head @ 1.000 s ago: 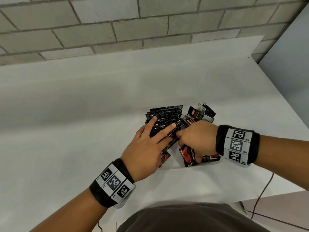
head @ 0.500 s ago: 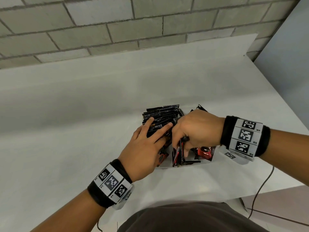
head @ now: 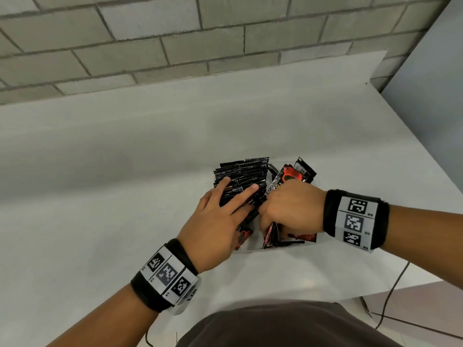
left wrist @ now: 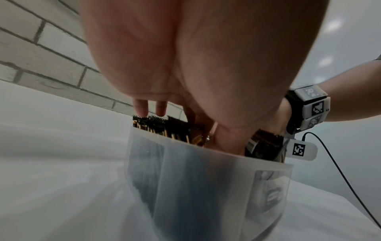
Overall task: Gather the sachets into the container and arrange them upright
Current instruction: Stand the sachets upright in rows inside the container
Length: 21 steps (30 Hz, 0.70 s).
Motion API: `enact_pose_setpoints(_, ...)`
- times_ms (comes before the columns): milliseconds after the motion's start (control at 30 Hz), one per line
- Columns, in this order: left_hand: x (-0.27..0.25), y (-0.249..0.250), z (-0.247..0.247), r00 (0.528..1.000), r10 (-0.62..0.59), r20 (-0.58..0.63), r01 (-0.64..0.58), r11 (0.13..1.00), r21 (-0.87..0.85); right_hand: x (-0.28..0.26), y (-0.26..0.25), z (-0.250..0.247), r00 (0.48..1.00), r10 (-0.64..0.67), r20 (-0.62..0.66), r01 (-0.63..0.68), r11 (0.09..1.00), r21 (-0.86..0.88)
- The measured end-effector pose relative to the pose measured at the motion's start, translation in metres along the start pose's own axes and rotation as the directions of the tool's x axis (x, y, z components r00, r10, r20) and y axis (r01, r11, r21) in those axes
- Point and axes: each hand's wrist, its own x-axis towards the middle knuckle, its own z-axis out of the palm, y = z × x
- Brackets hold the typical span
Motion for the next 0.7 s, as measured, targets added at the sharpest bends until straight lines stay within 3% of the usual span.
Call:
enact_pose_setpoints(167, 0.001, -0.001, 0.002, 1.000, -0.001, -0.009, 0.001, 1.000, 0.009, -0.005, 0.008, -0.010, 0.989, 0.096, -0.109, -0.068, 0.969, 0.237)
enact_pose_setpoints(367, 0.000, 0.001, 0.003, 0.999, 0.003, -0.043, -0.004, 1.000, -0.020, -0.015, 0.013, -0.013, 0.938, 0.250, -0.238, -0.105, 0.864, 0.493)
enact_pose_setpoints(467, 0.000, 0.001, 0.003, 0.996, 0.015, -0.089, -0.016, 1.000, -0.010, -0.023, 0.011, -0.022, 0.907, 0.320, -0.273, -0.062, 0.743, 0.666)
enact_pose_setpoints(567, 0.000, 0.001, 0.002, 0.995, 0.014, -0.096, -0.016, 1.000, -0.013, -0.030, 0.010, -0.032, 0.872, 0.373, -0.317, 0.068, 0.549, 0.833)
enact_pose_setpoints(700, -0.001, -0.003, 0.005, 0.998, 0.012, -0.055, -0.016, 0.997, -0.070, -0.040, 0.016, -0.044, 0.796, 0.473, -0.377, 0.196, 0.387, 0.901)
